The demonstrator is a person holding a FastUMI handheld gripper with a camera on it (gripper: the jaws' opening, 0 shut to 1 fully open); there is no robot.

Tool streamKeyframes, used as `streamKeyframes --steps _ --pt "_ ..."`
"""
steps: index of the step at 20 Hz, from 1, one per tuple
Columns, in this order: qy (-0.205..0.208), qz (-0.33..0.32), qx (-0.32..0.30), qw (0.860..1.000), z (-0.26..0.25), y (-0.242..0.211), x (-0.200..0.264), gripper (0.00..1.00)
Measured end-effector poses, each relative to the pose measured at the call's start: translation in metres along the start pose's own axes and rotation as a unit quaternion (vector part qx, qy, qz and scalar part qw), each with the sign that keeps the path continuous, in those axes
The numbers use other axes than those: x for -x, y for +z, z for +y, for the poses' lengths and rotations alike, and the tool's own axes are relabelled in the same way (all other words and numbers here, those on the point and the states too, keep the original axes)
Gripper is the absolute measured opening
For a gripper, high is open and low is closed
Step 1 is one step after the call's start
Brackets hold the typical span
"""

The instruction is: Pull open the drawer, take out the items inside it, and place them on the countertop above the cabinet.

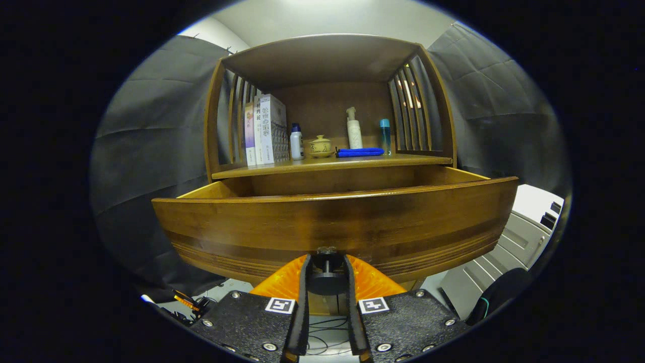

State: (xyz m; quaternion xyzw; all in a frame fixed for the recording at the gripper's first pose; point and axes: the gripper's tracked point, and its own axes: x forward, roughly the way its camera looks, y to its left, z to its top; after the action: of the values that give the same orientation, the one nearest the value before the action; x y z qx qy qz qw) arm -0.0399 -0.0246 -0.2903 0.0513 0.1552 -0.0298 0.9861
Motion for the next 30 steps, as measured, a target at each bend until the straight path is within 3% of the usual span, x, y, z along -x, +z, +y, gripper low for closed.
streamKeyframes --steps 14,19,23,30 --pt "0.005 0.013 0.008 1.0 0.006 -0.01 0.031 0.32" --pt "0.011 0.009 0.009 1.0 0.01 -0.005 0.037 0.47" --pt "0.017 -0.016 0.032 0.999 0.019 0.021 0.05 0.95" --pt "0.004 -0.067 0.051 0.996 0.021 0.102 0.061 0.95"
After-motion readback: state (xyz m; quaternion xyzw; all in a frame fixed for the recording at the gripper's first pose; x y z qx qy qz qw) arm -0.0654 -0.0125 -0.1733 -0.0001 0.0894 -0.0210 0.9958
